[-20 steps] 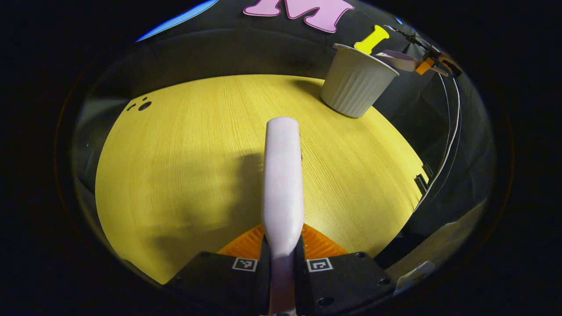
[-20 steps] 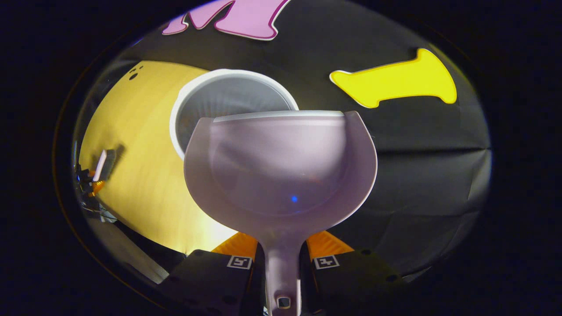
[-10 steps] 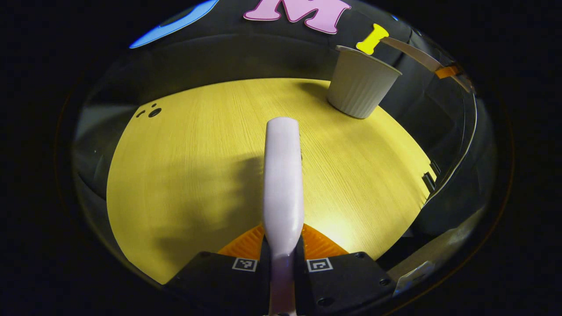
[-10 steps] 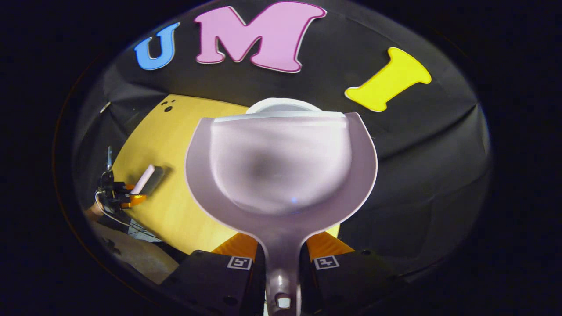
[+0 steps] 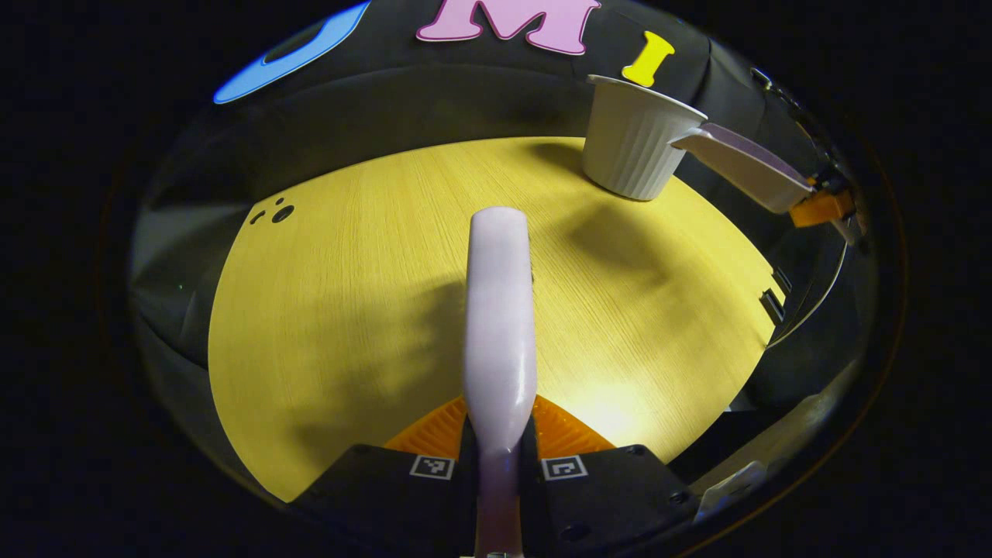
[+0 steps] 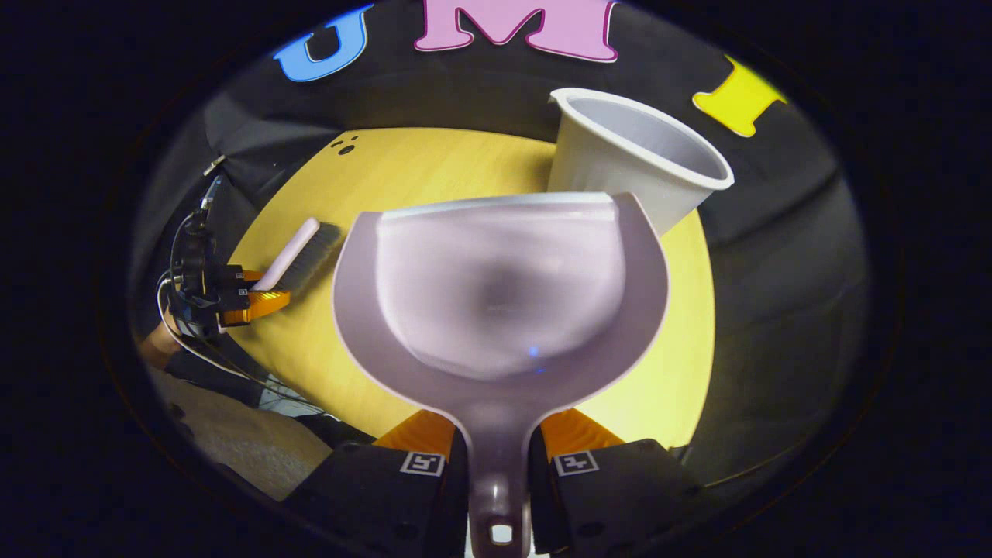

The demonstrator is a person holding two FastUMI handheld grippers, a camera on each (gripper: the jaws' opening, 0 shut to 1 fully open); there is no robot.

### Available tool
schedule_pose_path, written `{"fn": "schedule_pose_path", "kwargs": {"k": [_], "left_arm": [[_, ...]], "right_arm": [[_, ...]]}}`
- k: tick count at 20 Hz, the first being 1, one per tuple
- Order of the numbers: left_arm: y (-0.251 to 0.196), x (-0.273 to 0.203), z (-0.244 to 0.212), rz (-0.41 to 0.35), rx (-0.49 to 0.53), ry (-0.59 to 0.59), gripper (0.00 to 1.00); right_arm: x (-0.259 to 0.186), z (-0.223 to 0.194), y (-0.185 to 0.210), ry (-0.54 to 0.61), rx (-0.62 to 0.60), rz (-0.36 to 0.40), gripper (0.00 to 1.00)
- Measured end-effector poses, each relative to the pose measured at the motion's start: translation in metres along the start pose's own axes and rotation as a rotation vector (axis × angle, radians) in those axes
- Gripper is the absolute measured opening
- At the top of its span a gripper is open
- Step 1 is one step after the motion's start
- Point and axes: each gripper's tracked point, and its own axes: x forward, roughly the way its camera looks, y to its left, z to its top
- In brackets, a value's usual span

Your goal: Pick up the small broom and dustpan from the desktop, sweep the trash into the dustpan with the broom, and then empty the trash into the garbage bin.

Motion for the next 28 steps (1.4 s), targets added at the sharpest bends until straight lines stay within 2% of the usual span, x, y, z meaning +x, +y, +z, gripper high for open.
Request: {"fn": "schedule_pose_path", "kwargs": {"k": [3, 4, 5, 6, 8, 13, 17, 18, 19, 21, 25, 26, 27, 28], "left_arm": [[-0.002, 0.005, -0.004, 0.003, 0.010, 0.007, 0.27], [-0.002, 0.008, -0.006, 0.007, 0.012, 0.012, 0.27], [-0.001, 0.010, -0.008, 0.010, 0.014, 0.015, 0.25], [-0.002, 0.013, -0.009, 0.015, 0.015, 0.021, 0.27], [-0.001, 0.019, -0.014, 0.027, 0.019, 0.029, 0.27], [0.003, 0.033, -0.023, 0.043, 0.027, 0.063, 0.27], [0.007, 0.039, -0.031, 0.061, 0.036, 0.092, 0.28], [0.008, 0.041, -0.033, 0.062, 0.035, 0.102, 0.28], [0.008, 0.041, -0.034, 0.062, 0.030, 0.109, 0.27], [0.009, 0.042, -0.036, 0.063, 0.022, 0.112, 0.30], [0.015, 0.038, -0.029, 0.090, 0.060, 0.095, 0.34], [0.015, 0.036, -0.030, 0.092, 0.069, 0.096, 0.32], [0.015, 0.035, -0.030, 0.093, 0.075, 0.094, 0.35], [0.016, 0.032, -0.031, 0.094, 0.080, 0.090, 0.35]], "right_arm": [[0.028, -0.025, 0.017, 0.015, 0.008, 0.001, 0.36], [0.037, -0.035, 0.021, 0.026, -0.010, -0.011, 0.40], [0.045, -0.044, 0.025, 0.037, -0.017, -0.016, 0.36], [0.055, -0.052, 0.034, 0.053, -0.012, -0.005, 0.40], [0.073, -0.064, 0.046, 0.063, 0.019, 0.010, 0.36], [0.109, -0.074, 0.055, 0.078, 0.063, 0.003, 0.36], [0.121, -0.077, 0.055, 0.092, 0.099, 0.000, 0.36], [0.122, -0.079, 0.056, 0.099, 0.103, -0.001, 0.33], [0.124, -0.080, 0.055, 0.107, 0.096, -0.006, 0.36], [0.123, -0.083, 0.056, 0.122, 0.068, -0.013, 0.36], [0.121, -0.085, 0.058, 0.119, 0.090, 0.012, 0.38], [0.121, -0.084, 0.060, 0.116, 0.089, 0.013, 0.43], [0.121, -0.084, 0.059, 0.117, 0.083, 0.012, 0.48], [0.119, -0.082, 0.058, 0.112, 0.073, 0.008, 0.43]]}}
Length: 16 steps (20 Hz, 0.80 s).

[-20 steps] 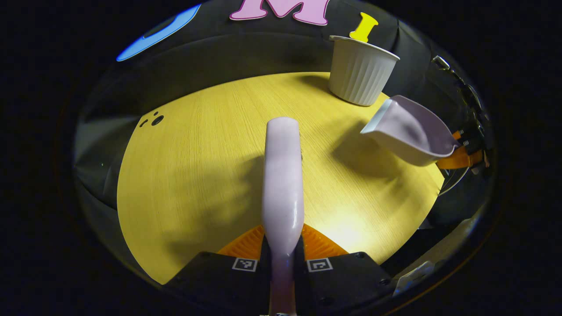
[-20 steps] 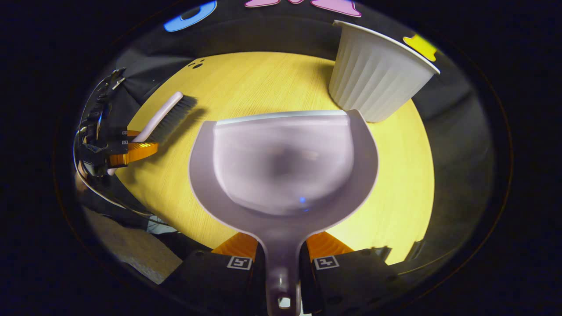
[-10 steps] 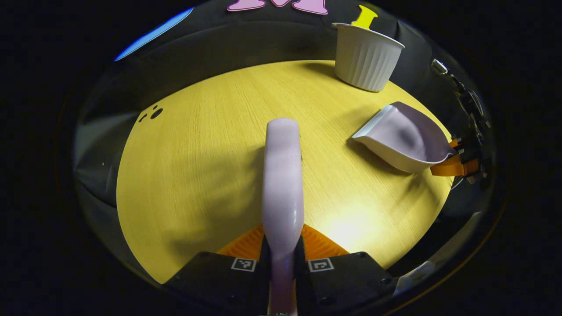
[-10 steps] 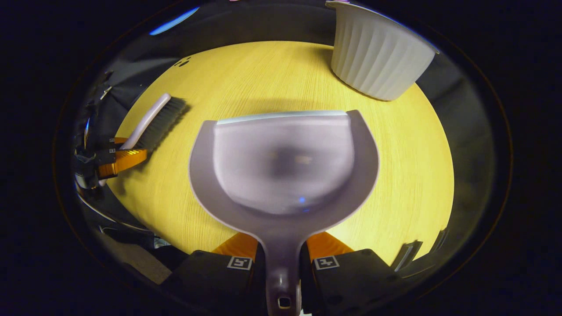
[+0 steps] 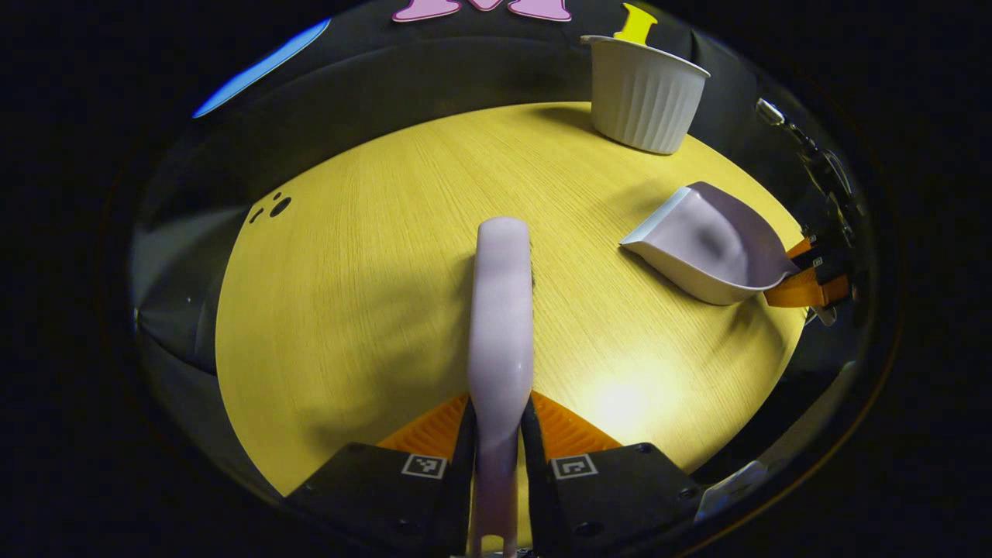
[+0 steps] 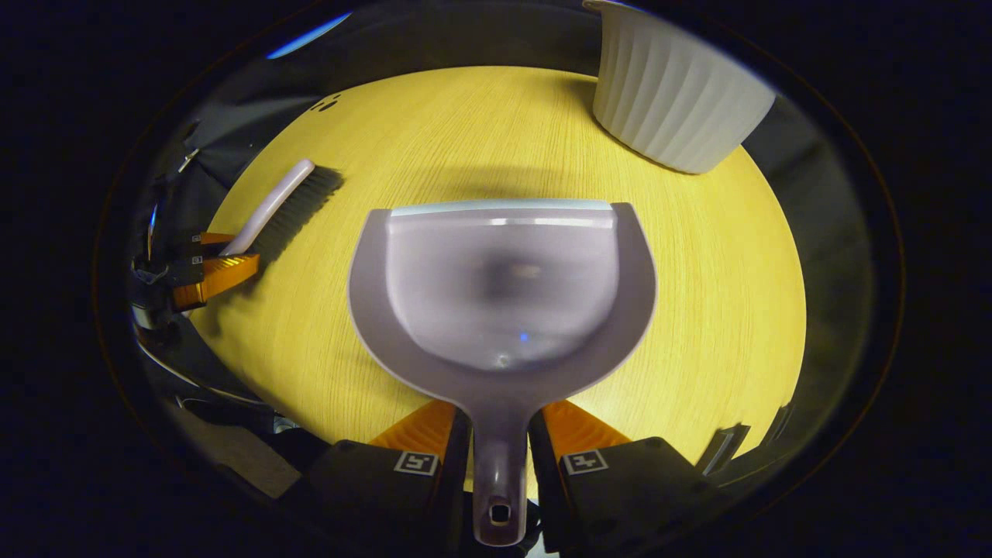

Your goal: Pick up the small broom and dustpan from the desktop, sweep the trash into the dustpan with the broom, and then empty the trash into the garbage bin.

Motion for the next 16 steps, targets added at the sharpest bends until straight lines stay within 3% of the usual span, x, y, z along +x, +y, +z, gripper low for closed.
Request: {"fn": "schedule_pose_path", "kwargs": {"k": [5, 6, 8, 9, 11, 12, 13, 16], "left_arm": [[-0.003, -0.024, 0.004, -0.006, -0.019, -0.038, 0.35], [-0.003, -0.032, 0.007, -0.003, -0.025, -0.054, 0.35], [-0.001, -0.048, 0.017, 0.008, -0.038, -0.093, 0.34], [0.000, -0.056, 0.023, 0.011, -0.045, -0.118, 0.31], [0.002, -0.075, 0.040, 0.026, -0.059, -0.181, 0.37], [0.003, -0.085, 0.052, 0.036, -0.066, -0.223, 0.37], [0.004, -0.095, 0.066, 0.042, -0.073, -0.275, 0.34], [0.003, -0.129, 0.101, 0.053, -0.093, -0.427, 0.34]], "right_arm": [[-0.034, 0.002, 0.004, -0.033, -0.033, 0.015, 0.43], [-0.045, 0.006, 0.005, -0.055, -0.036, 0.018, 0.48], [-0.068, 0.016, 0.007, -0.110, -0.036, 0.018, 0.43], [-0.081, 0.024, 0.010, -0.145, -0.030, 0.024, 0.43], [-0.105, 0.042, 0.016, -0.228, -0.026, 0.034, 0.47], [-0.116, 0.052, 0.018, -0.275, -0.031, 0.031, 0.43], [-0.127, 0.064, 0.020, -0.324, -0.035, 0.028, 0.47], [-0.158, 0.102, 0.030, -0.503, -0.060, 0.032, 0.43]]}}
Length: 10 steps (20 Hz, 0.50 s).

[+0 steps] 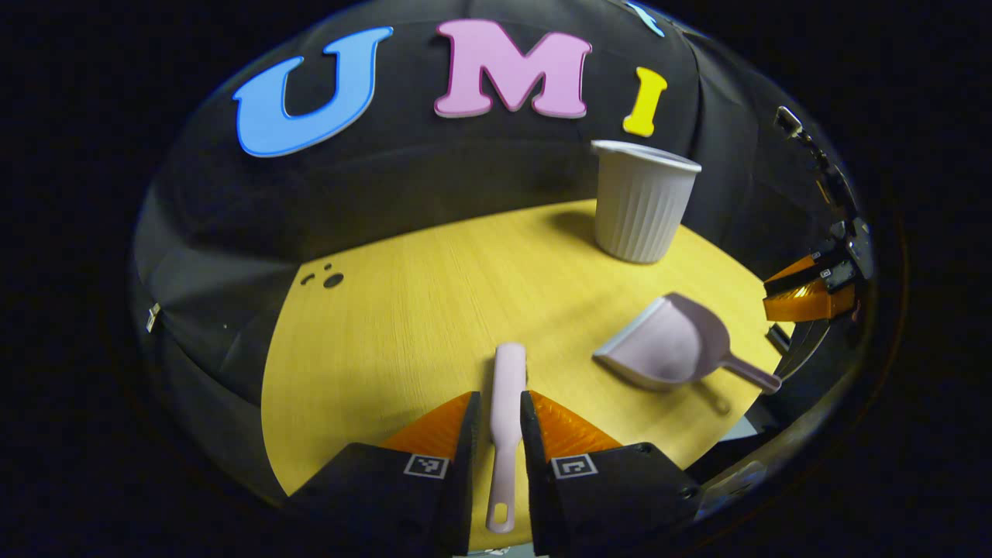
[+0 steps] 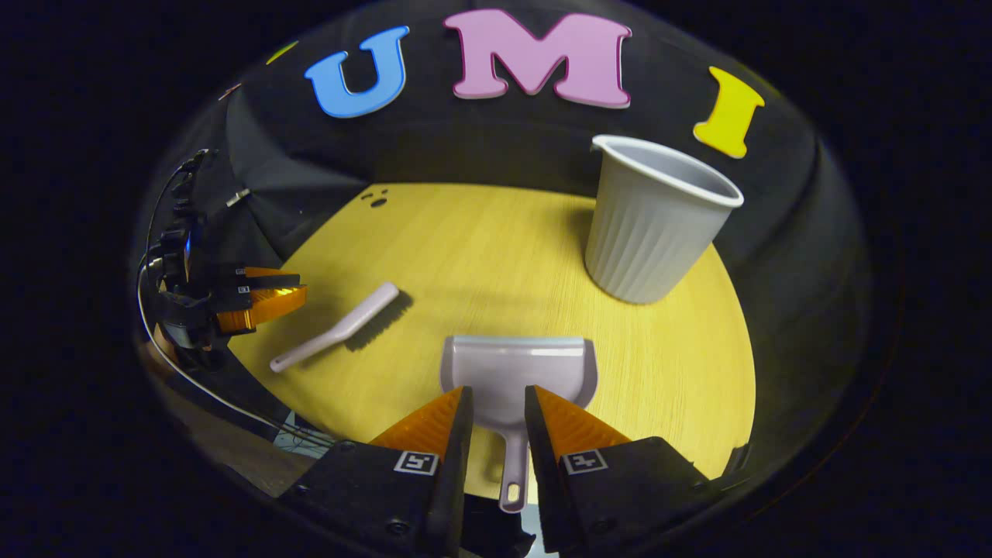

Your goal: Pick up the small broom and dustpan from the desktop, sweep the trash into the dustpan with the broom, and then empty the trash into the garbage bin.

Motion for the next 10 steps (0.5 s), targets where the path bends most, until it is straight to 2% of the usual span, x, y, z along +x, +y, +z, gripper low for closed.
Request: {"fn": "schedule_pose_path", "kwargs": {"k": [2, 3, 4, 6, 7, 10], "left_arm": [[-0.002, -0.011, 0.029, -0.009, -0.014, -0.098, 0.34], [-0.003, -0.017, 0.042, -0.013, -0.022, -0.144, 0.30], [-0.006, -0.022, 0.055, -0.012, -0.034, -0.185, 0.34], [-0.006, -0.033, 0.076, -0.009, -0.056, -0.252, 0.34], [-0.006, -0.037, 0.083, -0.010, -0.062, -0.280, 0.34], [-0.007, -0.046, 0.093, -0.001, -0.047, -0.325, 0.34]], "right_arm": [[-0.007, 0.026, 0.004, -0.110, -0.019, 0.002, 0.43], [-0.011, 0.036, 0.007, -0.153, -0.024, 0.003, 0.43], [-0.017, 0.044, 0.009, -0.194, -0.028, 0.000, 0.42], [-0.025, 0.057, 0.009, -0.256, -0.040, -0.013, 0.39], [-0.029, 0.061, 0.008, -0.281, -0.049, -0.025, 0.41], [-0.045, 0.079, 0.010, -0.338, -0.060, -0.040, 0.39]]}}
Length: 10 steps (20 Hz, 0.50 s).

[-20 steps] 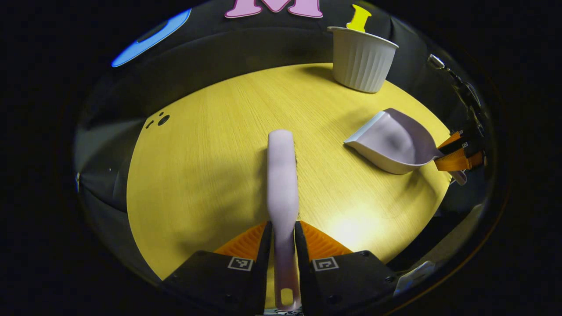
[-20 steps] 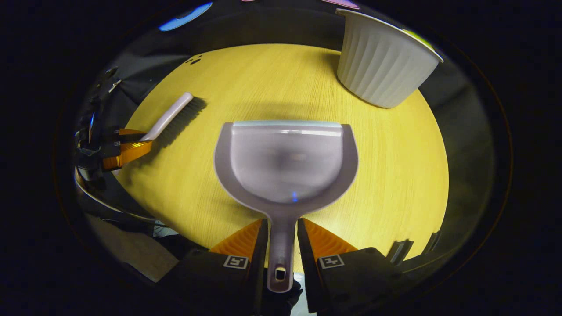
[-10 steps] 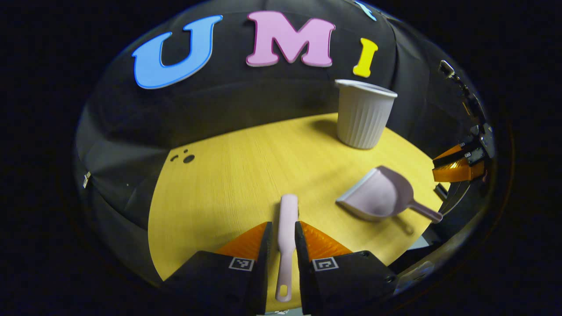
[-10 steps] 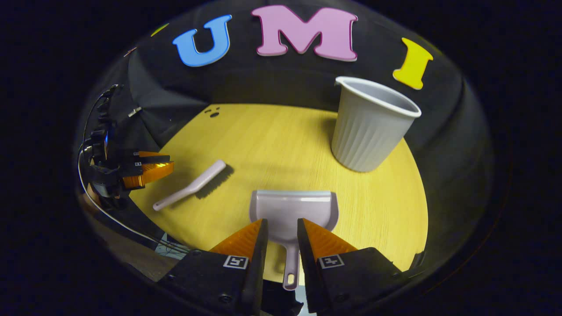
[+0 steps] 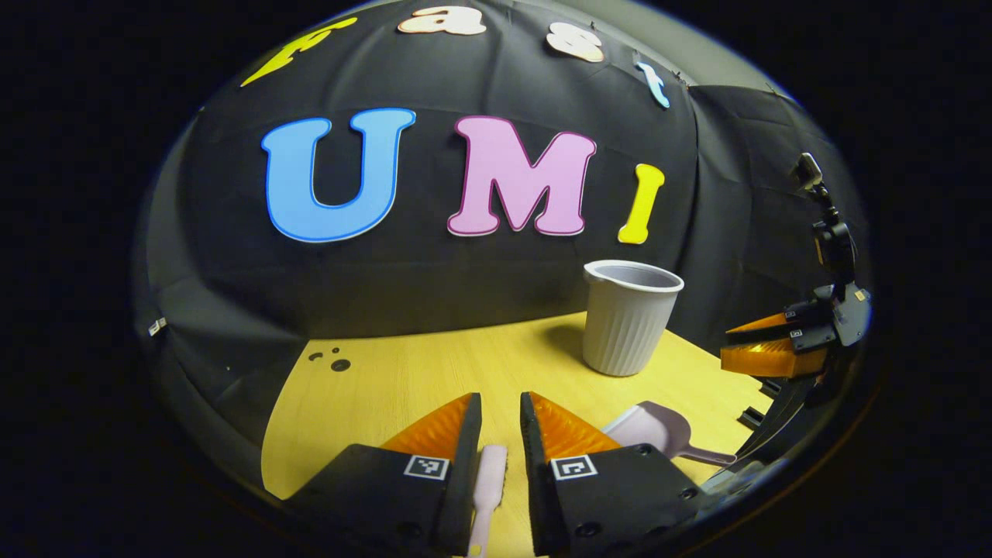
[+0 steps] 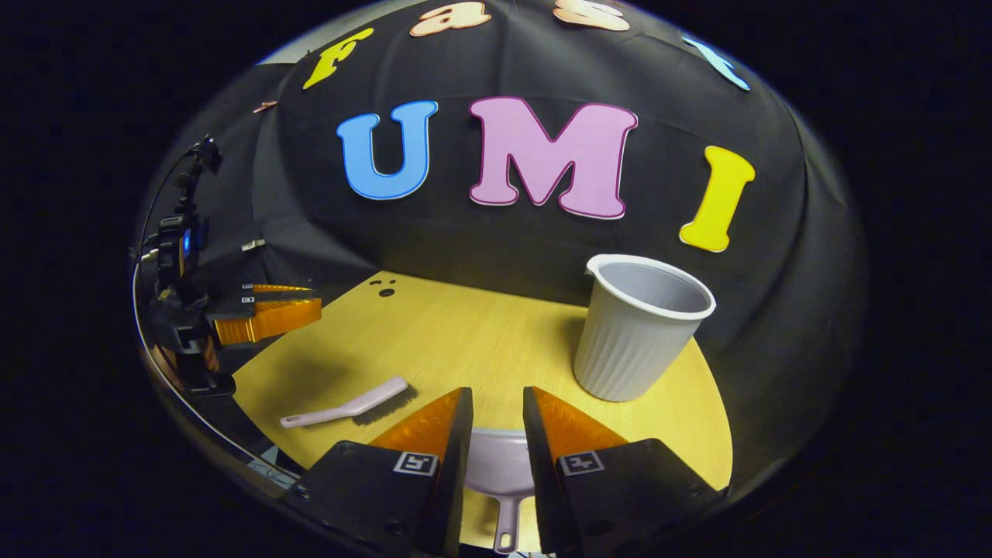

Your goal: Pick up the small broom and dustpan from the desktop, sweep the trash into the dustpan with the broom, and then empty the trash into the garbage bin.

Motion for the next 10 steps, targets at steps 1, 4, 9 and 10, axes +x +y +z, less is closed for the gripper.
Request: {"fn": "schedule_pose_path", "kwargs": {"k": [1, 4, 9, 10], "left_arm": [[-0.001, -0.002, 0.002, 0.002, 0.007, -0.007, 0.34], [-0.010, -0.001, 0.009, 0.009, 0.002, -0.020, 0.34], [-0.019, -0.005, 0.010, 0.061, 0.001, -0.015, 0.34], [-0.022, -0.005, 0.010, 0.075, -0.005, -0.015, 0.33]], "right_arm": [[0.003, 0.002, -0.002, -0.017, -0.005, -0.006, 0.39], [0.004, 0.016, -0.005, -0.055, -0.032, 0.008, 0.38], [0.016, 0.039, 0.002, -0.086, -0.043, 0.103, 0.37], [0.016, 0.038, 0.002, -0.086, -0.057, 0.119, 0.38]]}}
